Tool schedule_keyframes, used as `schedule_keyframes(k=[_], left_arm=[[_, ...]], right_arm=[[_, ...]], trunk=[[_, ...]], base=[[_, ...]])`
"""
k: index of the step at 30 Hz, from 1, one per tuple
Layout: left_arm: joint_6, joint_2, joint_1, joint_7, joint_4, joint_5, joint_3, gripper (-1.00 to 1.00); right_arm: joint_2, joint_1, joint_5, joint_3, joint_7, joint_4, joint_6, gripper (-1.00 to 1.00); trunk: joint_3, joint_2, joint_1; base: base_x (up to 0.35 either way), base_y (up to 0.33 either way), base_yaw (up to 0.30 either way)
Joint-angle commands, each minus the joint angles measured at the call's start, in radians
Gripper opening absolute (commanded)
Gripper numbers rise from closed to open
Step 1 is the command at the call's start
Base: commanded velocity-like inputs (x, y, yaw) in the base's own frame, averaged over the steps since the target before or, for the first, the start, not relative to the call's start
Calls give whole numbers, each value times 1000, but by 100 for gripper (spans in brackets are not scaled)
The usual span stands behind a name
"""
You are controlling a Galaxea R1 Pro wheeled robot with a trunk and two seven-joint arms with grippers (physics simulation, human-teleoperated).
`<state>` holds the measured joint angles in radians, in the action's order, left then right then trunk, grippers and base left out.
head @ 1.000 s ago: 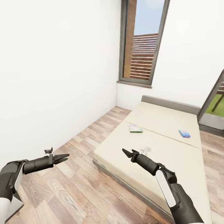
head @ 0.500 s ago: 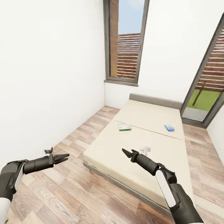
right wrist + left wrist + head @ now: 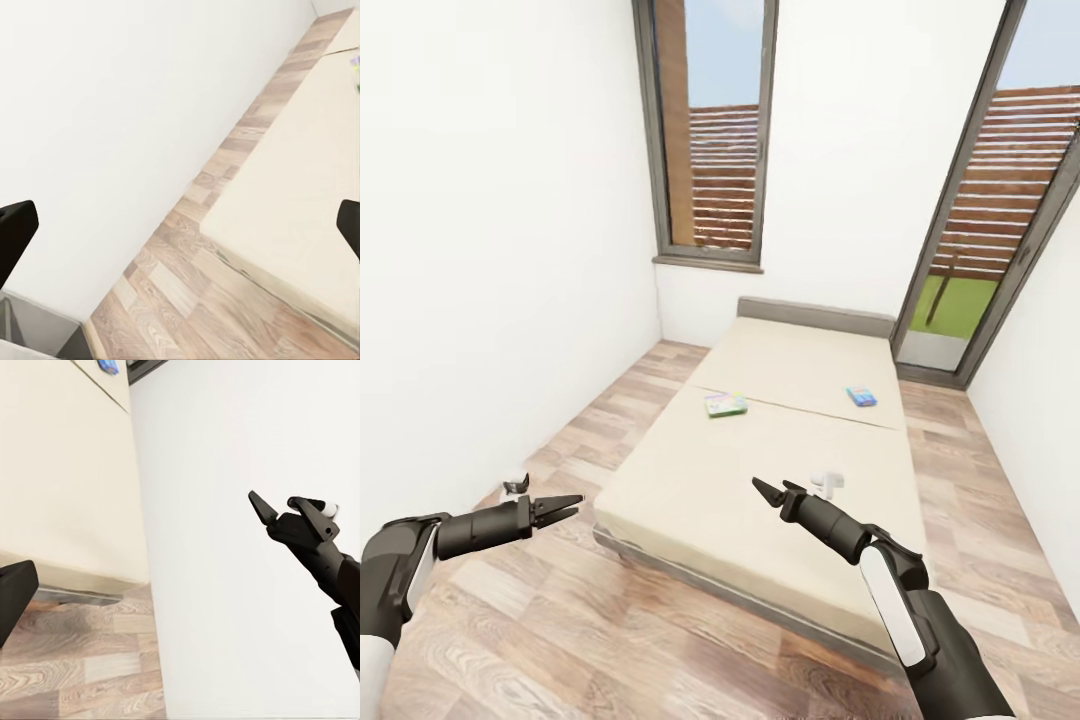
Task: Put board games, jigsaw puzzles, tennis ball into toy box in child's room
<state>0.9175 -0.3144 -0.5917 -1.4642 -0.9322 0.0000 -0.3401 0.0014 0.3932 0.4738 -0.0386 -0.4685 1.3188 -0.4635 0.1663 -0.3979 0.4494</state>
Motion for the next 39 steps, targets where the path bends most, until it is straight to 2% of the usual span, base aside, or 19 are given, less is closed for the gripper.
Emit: schedule_keyframes(k=[1, 22, 32, 39], left_arm=[[11, 0, 0, -4, 0, 0, 0, 100], [11, 0, 0, -3, 0, -1, 0, 100], [11, 0, 0, -3, 0, -1, 0, 100], [11, 0, 0, -2, 0, -1, 0, 100]], right_arm=[[0, 1, 8, 0, 1, 0, -7, 100], [0, 1, 7, -1, 1, 0, -6, 100], [0, 1, 7, -1, 1, 0, -6, 100], [0, 1, 8, -1, 1, 0, -6, 100]], trunk=[[3, -2, 1], [12, -2, 1], [16, -2, 1], [17, -2, 1]], base=[[0, 0, -266], [0, 15, -266], [0, 141, -247], [0, 207, -78]])
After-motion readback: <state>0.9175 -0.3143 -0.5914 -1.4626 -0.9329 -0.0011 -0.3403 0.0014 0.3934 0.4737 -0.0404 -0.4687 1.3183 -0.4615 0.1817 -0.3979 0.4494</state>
